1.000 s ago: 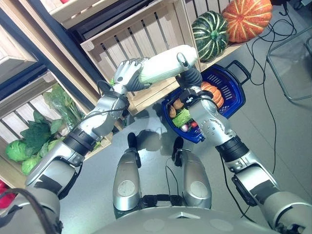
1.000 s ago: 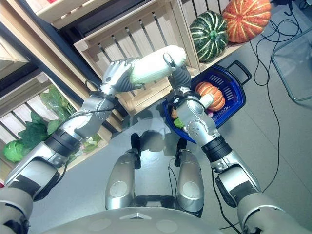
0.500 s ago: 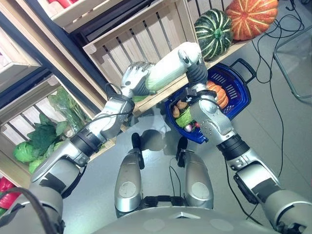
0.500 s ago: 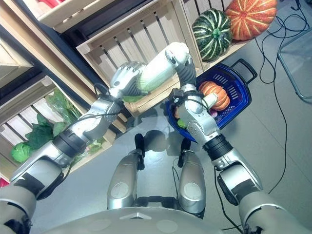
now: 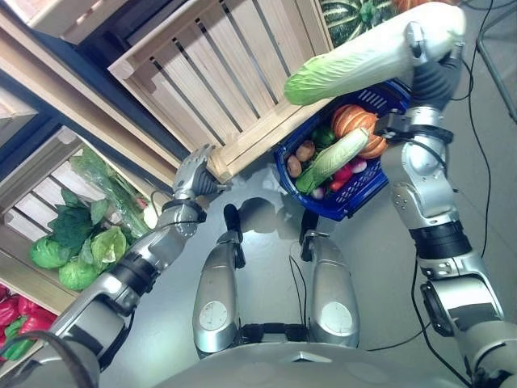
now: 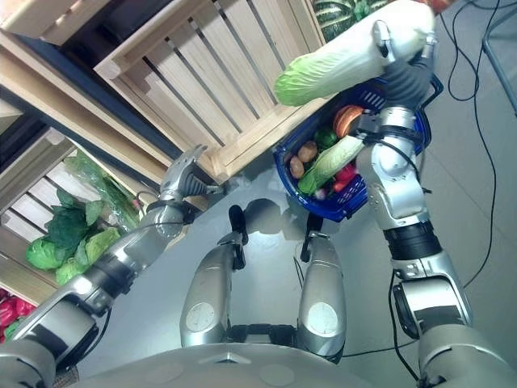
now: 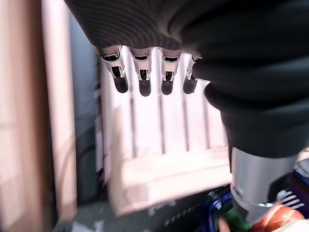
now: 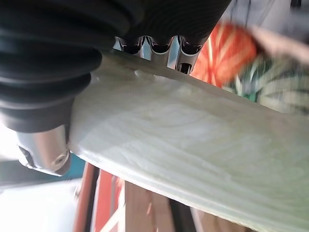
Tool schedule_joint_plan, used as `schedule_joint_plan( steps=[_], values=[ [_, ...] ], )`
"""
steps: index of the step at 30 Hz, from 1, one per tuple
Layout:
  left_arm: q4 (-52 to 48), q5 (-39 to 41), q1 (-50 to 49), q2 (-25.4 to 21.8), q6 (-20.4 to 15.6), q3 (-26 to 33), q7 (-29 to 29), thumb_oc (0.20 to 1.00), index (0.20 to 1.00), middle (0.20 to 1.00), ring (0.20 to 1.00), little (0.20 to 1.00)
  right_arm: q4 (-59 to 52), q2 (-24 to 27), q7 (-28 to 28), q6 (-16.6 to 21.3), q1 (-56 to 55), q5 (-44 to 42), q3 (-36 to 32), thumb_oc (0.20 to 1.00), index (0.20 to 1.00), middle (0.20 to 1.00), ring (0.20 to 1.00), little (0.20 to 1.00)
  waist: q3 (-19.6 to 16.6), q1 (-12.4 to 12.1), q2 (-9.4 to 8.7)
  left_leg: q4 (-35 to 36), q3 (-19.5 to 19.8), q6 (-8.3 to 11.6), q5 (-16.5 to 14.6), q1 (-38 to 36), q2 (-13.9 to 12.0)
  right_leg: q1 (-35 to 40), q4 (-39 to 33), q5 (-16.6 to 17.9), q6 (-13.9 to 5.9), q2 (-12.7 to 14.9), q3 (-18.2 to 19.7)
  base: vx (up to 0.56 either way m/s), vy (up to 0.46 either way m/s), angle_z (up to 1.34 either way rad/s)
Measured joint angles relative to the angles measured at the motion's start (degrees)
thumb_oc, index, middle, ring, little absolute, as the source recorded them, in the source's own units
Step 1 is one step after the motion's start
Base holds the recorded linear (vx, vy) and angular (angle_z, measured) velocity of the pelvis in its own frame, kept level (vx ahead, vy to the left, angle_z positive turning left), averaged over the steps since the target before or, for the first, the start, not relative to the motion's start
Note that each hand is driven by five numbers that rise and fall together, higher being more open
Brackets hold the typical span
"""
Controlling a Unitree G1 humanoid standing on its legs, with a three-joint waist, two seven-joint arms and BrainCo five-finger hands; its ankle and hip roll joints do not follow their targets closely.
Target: Pick up fruits and vegetables into the basket
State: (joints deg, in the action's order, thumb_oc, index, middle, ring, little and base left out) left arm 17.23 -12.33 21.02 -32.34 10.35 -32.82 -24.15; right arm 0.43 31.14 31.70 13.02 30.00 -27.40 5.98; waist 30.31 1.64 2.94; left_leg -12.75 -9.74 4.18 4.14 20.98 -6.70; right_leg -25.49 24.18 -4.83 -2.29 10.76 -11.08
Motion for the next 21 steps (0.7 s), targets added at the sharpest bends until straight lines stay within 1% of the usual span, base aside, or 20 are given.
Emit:
schedule_joint_plan(
  steps=[2, 3, 5, 8, 11, 15, 17, 21],
  values=[
    [-0.03, 1.56, -1.48, 0.05, -2.20, 1.06, -0.30, 1.000, 1.000, 1.000, 1.000, 1.000, -0.01, 0.34, 0.92, 0.03, -2.05, 1.37, -1.30, 0.200, 0.200, 0.200, 0.200, 0.200, 0.12, 0.22, 0.17, -0.02, -0.14, -0.01, 0.13, 1.02, 0.15, -1.56, 0.80, -0.20, 0.19, 0.36, -0.19, -0.03, -0.041, -0.04],
    [-0.15, 2.38, -1.88, -0.01, -3.57, 1.66, -0.33, 1.000, 1.000, 1.000, 1.000, 1.000, -0.01, 1.29, 1.89, 0.04, -3.14, 2.32, -1.56, 0.200, 0.200, 0.200, 0.200, 0.200, 0.25, 0.24, 0.41, -0.03, -0.26, -0.06, 0.29, 1.92, 0.29, -2.80, 1.41, -0.33, 0.25, 0.60, -0.14, -0.04, -0.049, 0.00],
    [-0.74, 3.66, -2.22, -0.04, -5.16, 2.12, -0.28, 1.000, 1.000, 1.000, 1.000, 1.000, 0.00, 2.49, 3.67, -0.33, -3.82, 4.97, -2.21, 0.200, 0.200, 0.200, 0.200, 0.200, 0.47, 0.18, 0.84, -0.09, -0.47, -0.13, 0.67, 3.80, 0.50, -5.34, 2.56, -0.45, 0.32, 0.86, 0.33, -0.03, -0.041, -0.03],
    [-1.14, 5.48, -2.75, -0.08, -7.08, 2.27, 0.08, 1.000, 1.000, 1.000, 1.000, 1.000, 0.24, 3.30, 6.21, -1.33, -3.83, 7.29, -3.35, 0.200, 0.200, 0.200, 0.200, 0.200, 0.73, 0.07, 1.16, -0.28, -0.86, -0.16, 1.14, 6.09, 0.67, -8.53, 4.04, -0.58, 0.53, 1.10, 1.01, -0.03, -0.047, -0.04],
    [-3.41, 8.23, -3.49, -0.22, -8.41, 2.22, 1.55, 1.000, 1.000, 1.000, 1.000, 1.000, 3.17, 5.53, 8.60, -3.50, -3.30, 8.88, -3.40, 0.200, 0.200, 0.200, 0.200, 0.200, 0.90, -0.08, 1.45, -1.08, -0.81, -0.22, 1.22, 8.45, 0.71, -11.05, 5.28, -0.82, 0.68, 1.39, 1.12, -0.03, -0.059, 0.01],
    [-4.84, 10.32, -3.41, -0.26, -9.42, 2.09, 2.41, 1.000, 1.000, 1.000, 1.000, 1.000, 12.43, 6.24, 9.20, -5.66, 0.42, 7.85, -3.38, 0.200, 0.200, 0.200, 0.200, 0.200, 1.07, -0.61, 1.78, -1.15, -0.69, -0.19, 2.04, 11.75, 0.79, -14.96, 6.70, -1.08, 0.61, 1.61, 1.22, -0.02, -0.037, 0.02],
    [-4.81, 11.34, -3.41, -0.33, -9.43, 2.01, 3.24, 1.000, 1.000, 1.000, 1.000, 1.000, 15.42, 6.26, 8.99, -5.58, 2.10, 5.83, -3.36, 0.200, 0.200, 0.200, 0.200, 0.200, 1.33, -0.88, 2.29, -1.18, -0.54, -0.09, 2.25, 12.54, 0.75, -15.81, 6.99, -1.22, 0.85, 1.64, 1.12, -0.01, -0.012, 0.02],
    [-6.16, 13.28, -2.26, -1.92, -11.05, -0.79, 3.77, 1.000, 1.000, 1.000, 1.000, 1.000, 29.78, 6.23, 5.92, -5.75, 9.72, 1.10, -1.59, 0.200, 0.200, 0.200, 0.200, 0.200, 1.46, -2.16, 2.98, -0.97, -0.36, -0.01, 2.92, 14.83, 1.02, -18.65, 7.96, -1.55, 1.32, 2.06, 1.02, 0.02, -0.003, 0.05]
  ],
)
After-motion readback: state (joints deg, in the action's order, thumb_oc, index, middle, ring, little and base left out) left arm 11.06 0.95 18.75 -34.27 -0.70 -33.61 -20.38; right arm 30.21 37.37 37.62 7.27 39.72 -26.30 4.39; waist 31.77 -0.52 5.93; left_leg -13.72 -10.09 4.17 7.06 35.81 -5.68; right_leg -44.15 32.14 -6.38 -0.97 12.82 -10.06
